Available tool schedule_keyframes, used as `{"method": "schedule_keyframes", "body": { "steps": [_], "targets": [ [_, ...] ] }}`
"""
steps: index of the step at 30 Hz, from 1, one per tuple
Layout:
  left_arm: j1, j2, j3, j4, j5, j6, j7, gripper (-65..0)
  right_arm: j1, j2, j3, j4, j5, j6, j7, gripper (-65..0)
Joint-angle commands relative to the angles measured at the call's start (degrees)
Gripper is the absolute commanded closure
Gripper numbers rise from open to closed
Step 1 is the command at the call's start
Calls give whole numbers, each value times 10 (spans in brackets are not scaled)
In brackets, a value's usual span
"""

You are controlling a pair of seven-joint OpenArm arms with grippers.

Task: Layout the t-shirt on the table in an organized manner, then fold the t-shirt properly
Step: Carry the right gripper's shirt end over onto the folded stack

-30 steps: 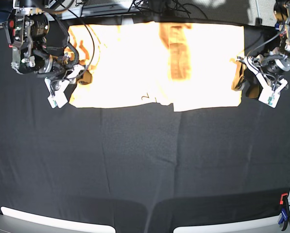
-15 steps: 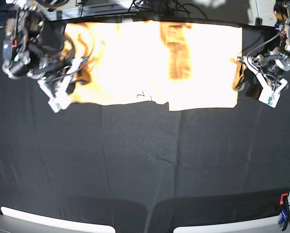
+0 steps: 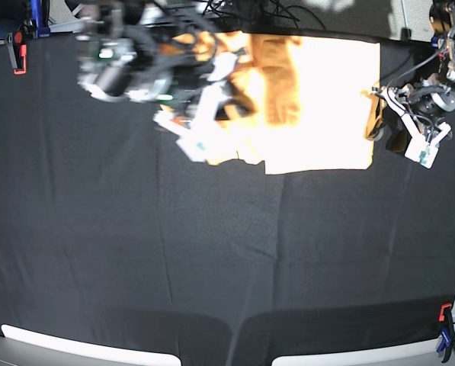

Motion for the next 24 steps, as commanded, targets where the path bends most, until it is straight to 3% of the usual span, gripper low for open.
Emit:
{"method": "schedule_keyframes", "body": {
  "steps": [1,5,9,17,24],
  "targets": [
    [-3,-7,-4,9,-5,-2,-11,-343,12,-16,-10,12,-1,-2,25,0],
    [-3,-7,-4,9,-3,-2,-2,-343,27,-70,-54,11,-54,-3,41,0],
    [-3,-9,-4,9,58,-2,2,-343,33,-107,-89,10,-91,-7,68,0],
    [35,-84,-4,8,81,14,1,-315,63,-107,-135,-38,-122,-25,99,0],
    [76,-90,-3,-1,65,13,1,-315,104,-107,-191,-99,-122,-25,150,0]
  ]
}}
